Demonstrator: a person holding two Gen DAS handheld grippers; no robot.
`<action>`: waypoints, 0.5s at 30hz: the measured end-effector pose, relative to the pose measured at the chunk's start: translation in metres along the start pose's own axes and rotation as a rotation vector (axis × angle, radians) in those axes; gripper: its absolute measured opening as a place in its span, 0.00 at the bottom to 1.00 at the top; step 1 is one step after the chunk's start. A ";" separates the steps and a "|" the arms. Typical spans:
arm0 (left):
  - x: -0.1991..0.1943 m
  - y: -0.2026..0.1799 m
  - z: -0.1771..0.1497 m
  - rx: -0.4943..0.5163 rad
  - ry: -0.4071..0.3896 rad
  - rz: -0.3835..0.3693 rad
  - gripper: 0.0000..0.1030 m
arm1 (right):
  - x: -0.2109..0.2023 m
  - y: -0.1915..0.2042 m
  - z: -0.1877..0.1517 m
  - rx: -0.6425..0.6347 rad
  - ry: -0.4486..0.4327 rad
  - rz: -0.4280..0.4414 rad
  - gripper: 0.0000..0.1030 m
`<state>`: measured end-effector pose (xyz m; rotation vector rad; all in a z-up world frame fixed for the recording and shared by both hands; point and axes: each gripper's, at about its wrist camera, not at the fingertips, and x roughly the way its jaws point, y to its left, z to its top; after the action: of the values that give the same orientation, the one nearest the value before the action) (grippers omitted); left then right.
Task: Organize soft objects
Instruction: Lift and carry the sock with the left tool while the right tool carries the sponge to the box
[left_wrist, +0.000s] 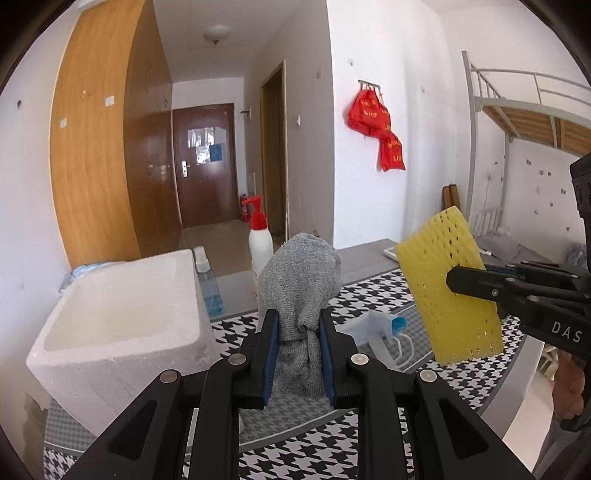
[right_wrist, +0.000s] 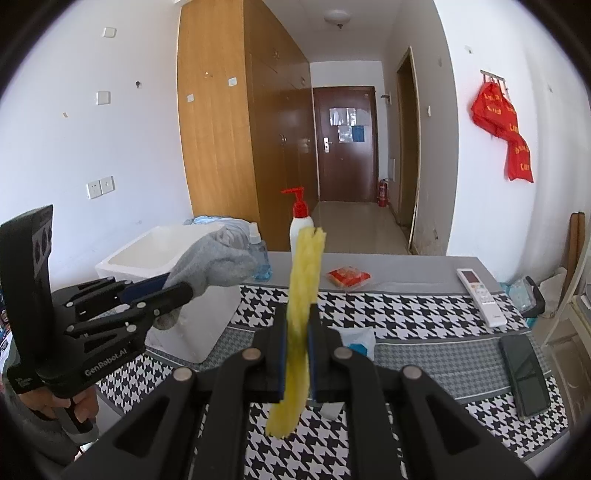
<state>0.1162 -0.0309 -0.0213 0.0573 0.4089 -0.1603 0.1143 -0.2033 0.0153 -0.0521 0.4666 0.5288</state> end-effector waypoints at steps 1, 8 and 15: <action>-0.001 0.000 0.001 0.002 -0.005 0.002 0.22 | -0.001 0.000 0.000 0.000 -0.001 0.001 0.12; -0.010 0.004 0.007 0.004 -0.031 0.014 0.22 | -0.002 0.004 0.004 -0.015 -0.012 0.006 0.12; -0.013 0.006 0.008 0.008 -0.047 0.026 0.22 | -0.003 0.007 0.008 -0.020 -0.026 0.017 0.12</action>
<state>0.1088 -0.0234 -0.0085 0.0665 0.3602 -0.1373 0.1120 -0.1977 0.0242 -0.0604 0.4366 0.5499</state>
